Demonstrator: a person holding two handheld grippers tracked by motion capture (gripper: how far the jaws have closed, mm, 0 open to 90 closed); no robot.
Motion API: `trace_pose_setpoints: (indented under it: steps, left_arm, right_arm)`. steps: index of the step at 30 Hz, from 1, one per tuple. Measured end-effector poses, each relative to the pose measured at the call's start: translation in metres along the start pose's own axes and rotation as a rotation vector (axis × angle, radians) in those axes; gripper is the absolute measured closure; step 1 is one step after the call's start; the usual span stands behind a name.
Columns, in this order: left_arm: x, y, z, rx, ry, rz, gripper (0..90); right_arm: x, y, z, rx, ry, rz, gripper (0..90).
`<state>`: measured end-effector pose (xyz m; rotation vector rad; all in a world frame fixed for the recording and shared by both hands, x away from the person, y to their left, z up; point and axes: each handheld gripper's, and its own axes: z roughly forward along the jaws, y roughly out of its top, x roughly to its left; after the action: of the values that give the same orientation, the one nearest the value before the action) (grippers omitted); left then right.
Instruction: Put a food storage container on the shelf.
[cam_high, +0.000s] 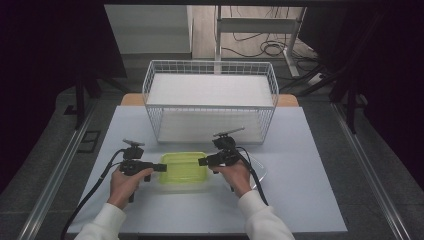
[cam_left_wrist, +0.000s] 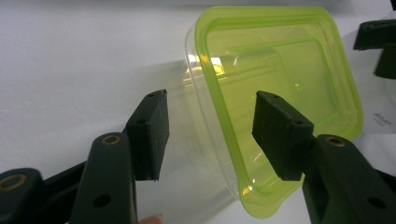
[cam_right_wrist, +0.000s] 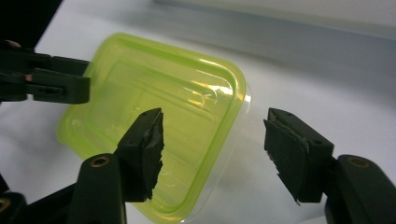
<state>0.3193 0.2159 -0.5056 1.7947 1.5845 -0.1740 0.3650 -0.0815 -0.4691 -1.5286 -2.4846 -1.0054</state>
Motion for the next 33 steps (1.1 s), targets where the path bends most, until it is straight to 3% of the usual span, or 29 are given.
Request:
trace_pose_setpoints:
  steps: [7,24,28,33]
  left_arm:
    - [0.005,-0.001,0.001,-0.003,-0.042,-0.015,49.6]
    - [0.006,-0.001,0.004,0.008,-0.065,-0.023,57.5]
    - [0.006,-0.001,0.004,-0.001,-0.088,-0.03,62.7]
    - [0.006,-0.002,0.003,-0.002,-0.077,-0.032,65.4]
  right_arm:
    - [-0.002,0.001,0.008,0.037,0.001,0.013,43.3]
    - [-0.003,0.001,0.018,0.093,0.019,0.034,53.4]
    - [-0.002,0.001,0.018,0.089,0.018,0.029,58.3]
    - [-0.002,0.0,0.016,0.079,0.045,0.041,62.6]
